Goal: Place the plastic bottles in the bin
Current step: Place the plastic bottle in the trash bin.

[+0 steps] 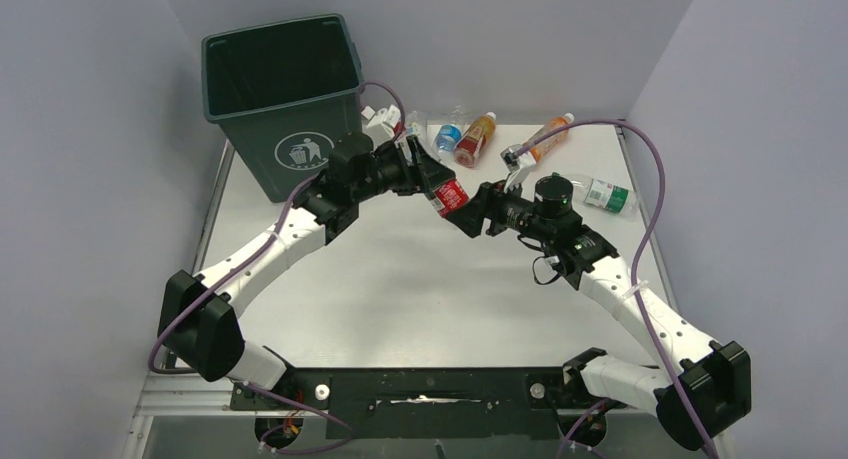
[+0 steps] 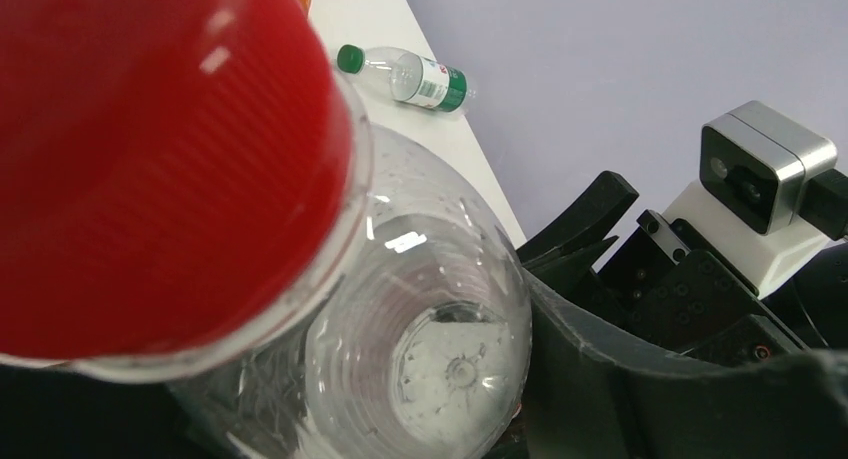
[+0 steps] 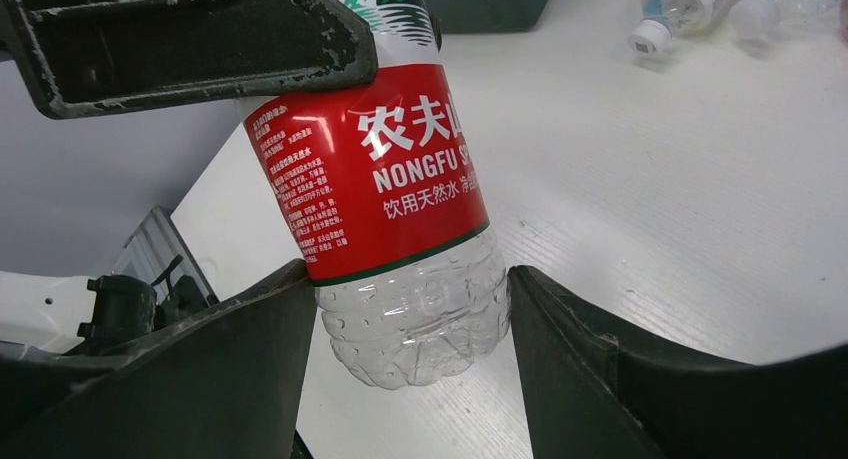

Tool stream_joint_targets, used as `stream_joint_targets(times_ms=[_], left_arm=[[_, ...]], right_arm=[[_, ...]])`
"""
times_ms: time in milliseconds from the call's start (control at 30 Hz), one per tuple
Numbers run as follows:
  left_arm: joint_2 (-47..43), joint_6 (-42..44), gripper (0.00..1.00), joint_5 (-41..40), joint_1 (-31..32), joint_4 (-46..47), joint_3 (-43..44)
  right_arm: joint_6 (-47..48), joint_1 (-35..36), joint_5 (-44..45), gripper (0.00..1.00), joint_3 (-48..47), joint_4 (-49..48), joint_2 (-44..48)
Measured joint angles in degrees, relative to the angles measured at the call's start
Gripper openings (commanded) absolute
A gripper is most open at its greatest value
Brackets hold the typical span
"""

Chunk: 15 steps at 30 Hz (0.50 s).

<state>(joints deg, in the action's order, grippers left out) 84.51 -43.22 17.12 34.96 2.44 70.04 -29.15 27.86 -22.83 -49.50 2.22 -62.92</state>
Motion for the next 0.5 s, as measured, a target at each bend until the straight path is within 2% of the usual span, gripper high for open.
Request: stream_joint_targets(times_ms=[67,300,500], left_arm=[[0.0,0.1,0.47,0.0,0.0,-0.2,0.2],[0.3,0.7,0.47,0.2,0.0,-1.3,1.2],[1.3,2.9,0.46,-0.2,0.2,-4.2,3.8]], right_arm=[[0.0,0.0,0.1,0.54,0.0,0.0,0.0],[0.0,0.4,0.7,0.68,0.0,0.0,0.0],[0.2,0.5,1.4,0.85,0.0,-0.1,0.0]])
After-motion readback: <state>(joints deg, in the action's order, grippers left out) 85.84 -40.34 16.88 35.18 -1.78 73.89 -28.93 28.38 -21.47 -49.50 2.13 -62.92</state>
